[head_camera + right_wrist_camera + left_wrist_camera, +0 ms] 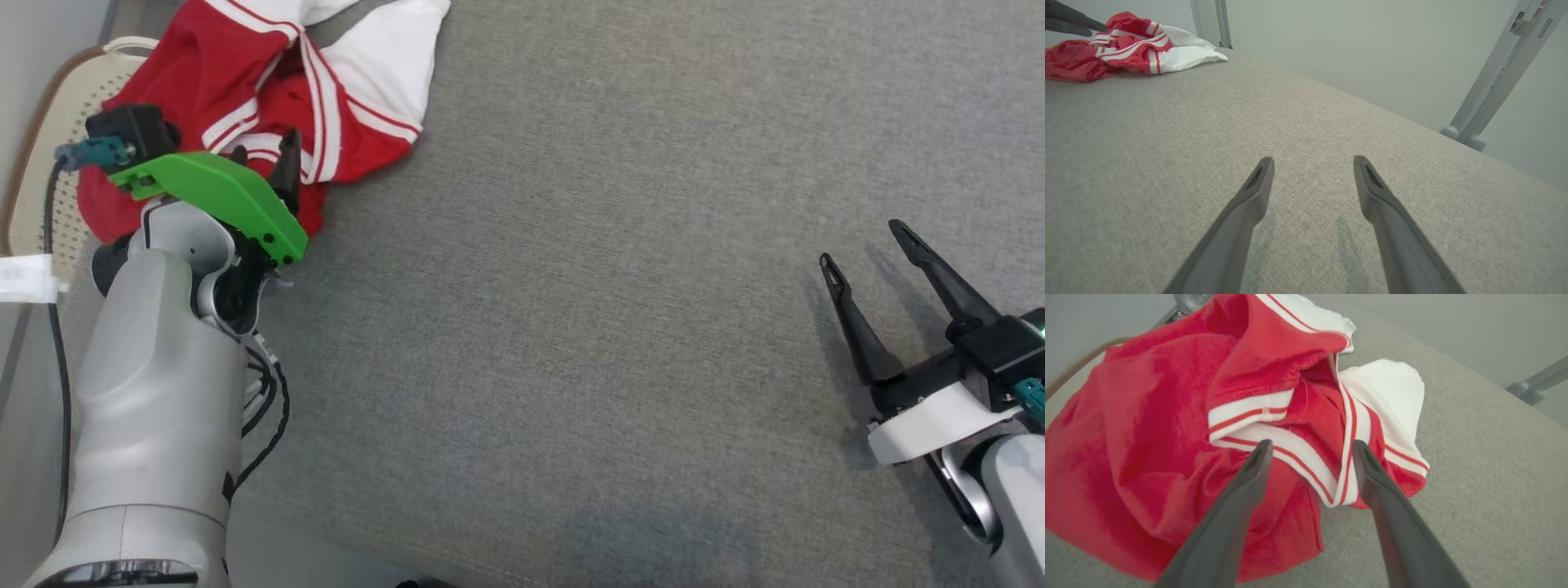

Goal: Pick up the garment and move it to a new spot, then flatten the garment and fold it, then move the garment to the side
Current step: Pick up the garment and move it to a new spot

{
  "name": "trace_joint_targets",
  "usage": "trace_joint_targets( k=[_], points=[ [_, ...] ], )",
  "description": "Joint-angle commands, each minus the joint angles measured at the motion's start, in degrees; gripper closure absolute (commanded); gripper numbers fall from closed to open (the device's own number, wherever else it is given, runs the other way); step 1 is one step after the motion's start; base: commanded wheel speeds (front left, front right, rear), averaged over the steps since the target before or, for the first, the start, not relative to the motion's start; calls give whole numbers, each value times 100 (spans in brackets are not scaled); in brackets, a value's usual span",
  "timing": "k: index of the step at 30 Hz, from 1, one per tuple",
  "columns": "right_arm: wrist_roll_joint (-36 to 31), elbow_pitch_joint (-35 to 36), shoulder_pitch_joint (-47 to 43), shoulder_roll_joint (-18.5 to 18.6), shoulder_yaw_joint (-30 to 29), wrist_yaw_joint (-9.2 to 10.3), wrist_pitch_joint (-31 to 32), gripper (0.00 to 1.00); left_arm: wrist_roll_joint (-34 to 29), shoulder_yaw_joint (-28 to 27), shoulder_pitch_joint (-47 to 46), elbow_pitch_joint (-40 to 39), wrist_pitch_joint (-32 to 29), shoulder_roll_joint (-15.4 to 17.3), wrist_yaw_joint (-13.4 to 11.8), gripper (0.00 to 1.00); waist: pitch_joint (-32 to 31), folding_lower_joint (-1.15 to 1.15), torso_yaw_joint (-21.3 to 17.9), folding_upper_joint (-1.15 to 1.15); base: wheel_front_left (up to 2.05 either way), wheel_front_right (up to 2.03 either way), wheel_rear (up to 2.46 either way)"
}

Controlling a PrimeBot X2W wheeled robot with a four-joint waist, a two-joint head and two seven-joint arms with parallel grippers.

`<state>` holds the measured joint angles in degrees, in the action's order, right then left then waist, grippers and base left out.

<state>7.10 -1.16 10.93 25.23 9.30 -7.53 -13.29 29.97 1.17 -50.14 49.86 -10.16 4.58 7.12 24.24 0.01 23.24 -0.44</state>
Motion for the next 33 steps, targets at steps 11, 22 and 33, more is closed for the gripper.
trace_joint_targets(
  k=[11, 22, 33],
  points=[
    [132, 327, -355, -68, 134, 7, 94, 0, -89, 83, -61, 1351, 385, 299, -21, 100, 81, -1, -809, 44, 0, 0, 0],
    [149, 280, -462, -388, -178, 5, -14, 0, -9, 1161, -15, 642, 683, 311, 46, 100, -162, -1, -662, 44, 0, 0, 0],
    [186, -163, -123, -1002, 51, 5, -193, 0, 1034, 2442, 142, -2569, -283, 1103, 43, 100, -697, -1, -1105, 44, 0, 0, 0]
  ],
)
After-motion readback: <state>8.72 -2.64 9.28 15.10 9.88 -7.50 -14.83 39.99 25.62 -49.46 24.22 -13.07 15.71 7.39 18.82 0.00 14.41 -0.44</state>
